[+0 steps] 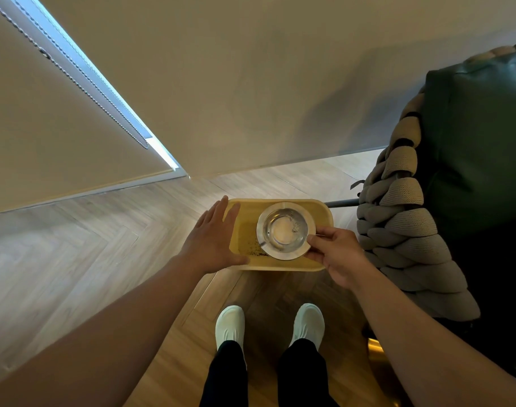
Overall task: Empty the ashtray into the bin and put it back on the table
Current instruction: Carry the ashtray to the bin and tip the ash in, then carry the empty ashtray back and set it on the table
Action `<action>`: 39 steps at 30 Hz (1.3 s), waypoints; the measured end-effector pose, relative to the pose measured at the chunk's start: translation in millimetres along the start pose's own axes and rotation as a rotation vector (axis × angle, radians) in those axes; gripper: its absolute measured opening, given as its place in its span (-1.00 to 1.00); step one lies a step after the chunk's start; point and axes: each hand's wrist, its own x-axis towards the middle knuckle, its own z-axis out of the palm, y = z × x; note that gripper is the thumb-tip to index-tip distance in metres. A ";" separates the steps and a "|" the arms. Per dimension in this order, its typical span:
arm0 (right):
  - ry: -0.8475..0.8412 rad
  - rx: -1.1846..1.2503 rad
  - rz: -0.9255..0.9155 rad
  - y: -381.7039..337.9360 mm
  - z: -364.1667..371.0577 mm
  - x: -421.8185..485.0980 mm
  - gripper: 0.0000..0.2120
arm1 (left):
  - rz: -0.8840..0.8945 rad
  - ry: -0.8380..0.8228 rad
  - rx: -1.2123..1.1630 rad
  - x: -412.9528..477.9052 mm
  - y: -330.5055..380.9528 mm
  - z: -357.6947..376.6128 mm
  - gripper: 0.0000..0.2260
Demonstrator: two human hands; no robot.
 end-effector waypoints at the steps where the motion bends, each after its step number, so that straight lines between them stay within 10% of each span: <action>1: -0.006 -0.004 -0.001 -0.6 0.1 -1.1 -0.64 | 0.002 0.023 -0.008 1.1 2.8 -0.6 0.10; 15: -0.149 -0.033 -0.005 -4.8 6.8 -7.2 -0.66 | 0.155 0.044 -0.357 -5.6 28.3 -13.3 0.03; 39: -0.233 -0.889 -0.591 -41.5 29.8 -126.8 0.07 | 0.164 0.071 -0.474 -82.4 51.4 -97.7 0.04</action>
